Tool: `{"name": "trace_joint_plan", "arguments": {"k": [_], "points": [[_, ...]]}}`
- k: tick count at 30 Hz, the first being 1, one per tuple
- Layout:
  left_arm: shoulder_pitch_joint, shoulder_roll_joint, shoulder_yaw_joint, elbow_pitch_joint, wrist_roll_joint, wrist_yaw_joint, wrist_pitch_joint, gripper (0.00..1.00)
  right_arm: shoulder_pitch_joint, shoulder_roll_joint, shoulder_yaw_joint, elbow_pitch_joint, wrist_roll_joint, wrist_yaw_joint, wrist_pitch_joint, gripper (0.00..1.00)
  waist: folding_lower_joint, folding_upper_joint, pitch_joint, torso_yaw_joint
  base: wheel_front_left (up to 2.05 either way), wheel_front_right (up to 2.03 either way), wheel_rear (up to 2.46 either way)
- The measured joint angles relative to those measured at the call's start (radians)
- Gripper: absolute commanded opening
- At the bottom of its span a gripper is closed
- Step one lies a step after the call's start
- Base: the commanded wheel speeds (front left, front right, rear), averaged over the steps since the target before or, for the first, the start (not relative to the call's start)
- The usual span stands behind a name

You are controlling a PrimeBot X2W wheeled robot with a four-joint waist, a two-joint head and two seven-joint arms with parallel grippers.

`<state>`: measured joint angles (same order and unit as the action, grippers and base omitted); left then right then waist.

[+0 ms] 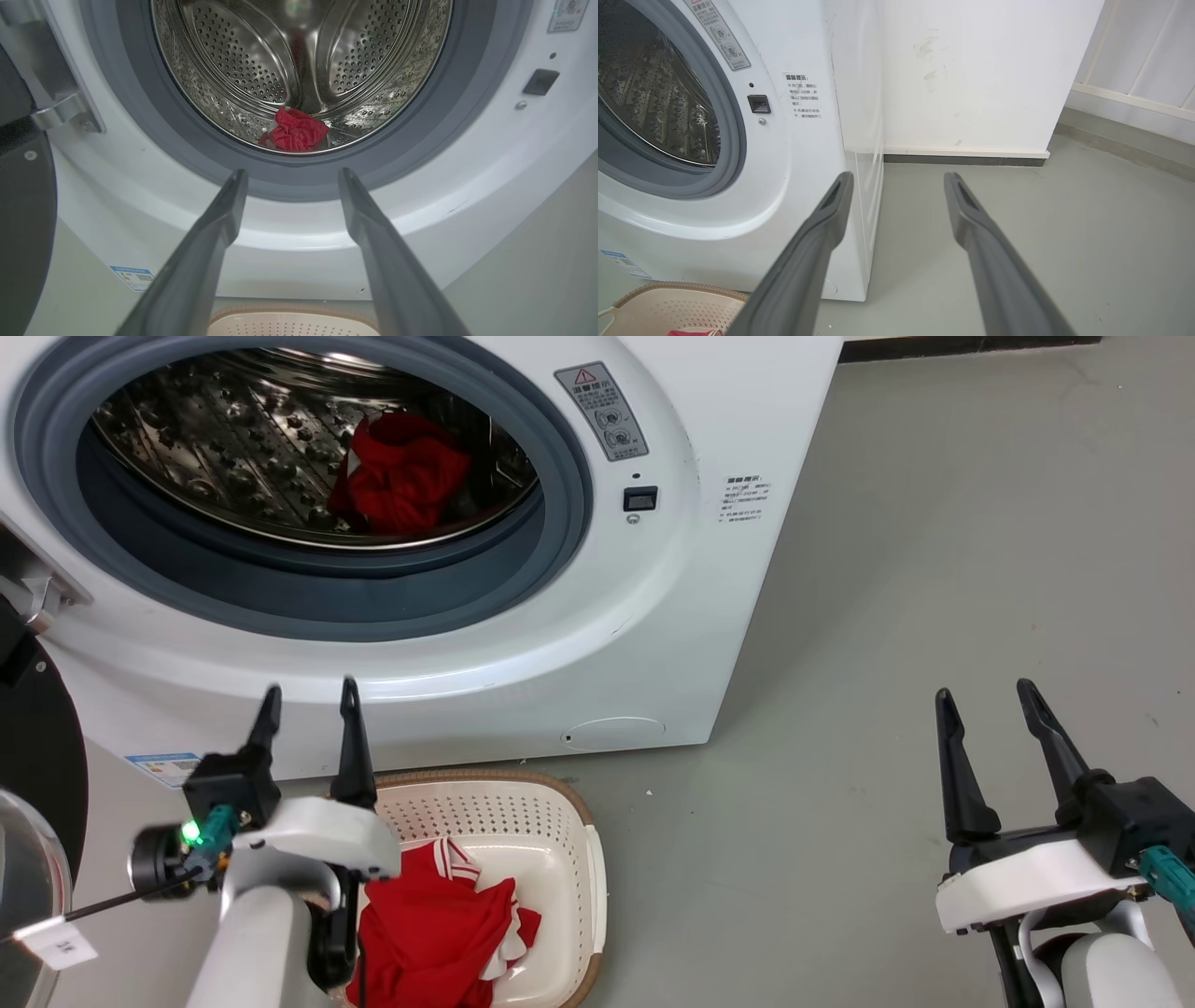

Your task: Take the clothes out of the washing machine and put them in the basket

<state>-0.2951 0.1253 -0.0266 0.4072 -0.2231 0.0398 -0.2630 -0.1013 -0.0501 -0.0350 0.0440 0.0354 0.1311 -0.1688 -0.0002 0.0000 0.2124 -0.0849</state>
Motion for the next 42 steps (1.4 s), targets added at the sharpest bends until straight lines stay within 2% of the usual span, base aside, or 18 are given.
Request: {"name": "trace_joint_plan", "arguments": {"k": [4,9,23,33,42], "points": [[-0.004,0.010,0.006,-0.094,0.035,0.006,0.000,1.00,0.002,0.000,0.008,-0.015,0.000,0.000,0.003,1.00,0.0000,0.0000,0.004,-0.003,0.00,0.00,0.00],[-0.077,0.050,0.004,-0.123,0.058,0.004,0.011,1.00,-0.002,0.000,0.023,-0.026,0.010,0.000,0.004,1.00,0.0001,0.0000,0.030,-0.018,0.00,0.00,0.00],[-0.392,0.222,0.014,-0.113,0.100,-0.014,0.233,1.00,-0.105,-0.001,0.091,0.044,0.103,0.000,-0.063,1.00,0.0004,0.0000,0.205,-0.147,0.00,0.00,0.00],[-0.627,0.372,0.014,0.009,0.135,-0.057,0.401,1.00,-0.182,-0.001,0.145,0.106,0.167,0.000,-0.092,1.00,0.0005,0.0000,0.352,-0.253,0.00,0.00,0.00],[-0.846,0.513,-0.003,0.124,0.177,-0.102,0.554,1.00,-0.224,-0.001,0.188,0.090,0.215,0.000,-0.094,1.00,0.0005,0.0000,0.468,-0.333,0.00,0.00,0.00]]}}
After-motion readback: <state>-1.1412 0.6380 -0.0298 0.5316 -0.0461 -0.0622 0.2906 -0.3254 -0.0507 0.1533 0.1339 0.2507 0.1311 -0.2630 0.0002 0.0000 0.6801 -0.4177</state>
